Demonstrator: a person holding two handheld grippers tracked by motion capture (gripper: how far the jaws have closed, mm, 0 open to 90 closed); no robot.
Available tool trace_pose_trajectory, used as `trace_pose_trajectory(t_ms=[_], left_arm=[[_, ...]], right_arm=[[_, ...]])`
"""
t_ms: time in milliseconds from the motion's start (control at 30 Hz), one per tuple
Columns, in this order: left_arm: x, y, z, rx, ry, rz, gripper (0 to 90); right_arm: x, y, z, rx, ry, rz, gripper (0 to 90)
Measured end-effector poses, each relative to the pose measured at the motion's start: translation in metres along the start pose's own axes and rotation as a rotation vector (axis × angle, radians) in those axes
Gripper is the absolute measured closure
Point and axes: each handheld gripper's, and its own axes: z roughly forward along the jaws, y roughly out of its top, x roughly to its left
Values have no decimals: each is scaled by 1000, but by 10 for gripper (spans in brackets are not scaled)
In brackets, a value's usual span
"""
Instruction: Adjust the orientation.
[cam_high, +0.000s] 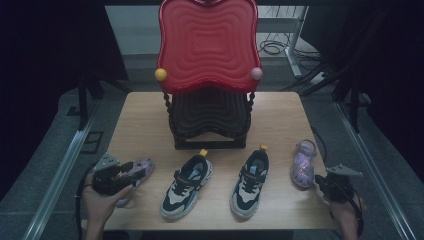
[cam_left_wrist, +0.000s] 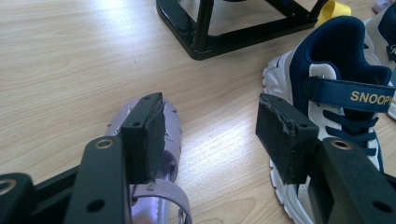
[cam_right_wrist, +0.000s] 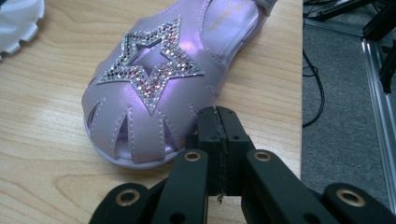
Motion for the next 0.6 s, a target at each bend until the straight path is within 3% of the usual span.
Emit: trace_pose_trajectory(t_ms=[133, 600], left_arm=[[1, 0, 0, 3, -24, -10, 421], [3, -2, -1, 14, -9, -14, 416]], right_arm=[[2, 1, 0, 3, -4, -10, 894], [9, 4, -1, 0, 20, -28, 895]])
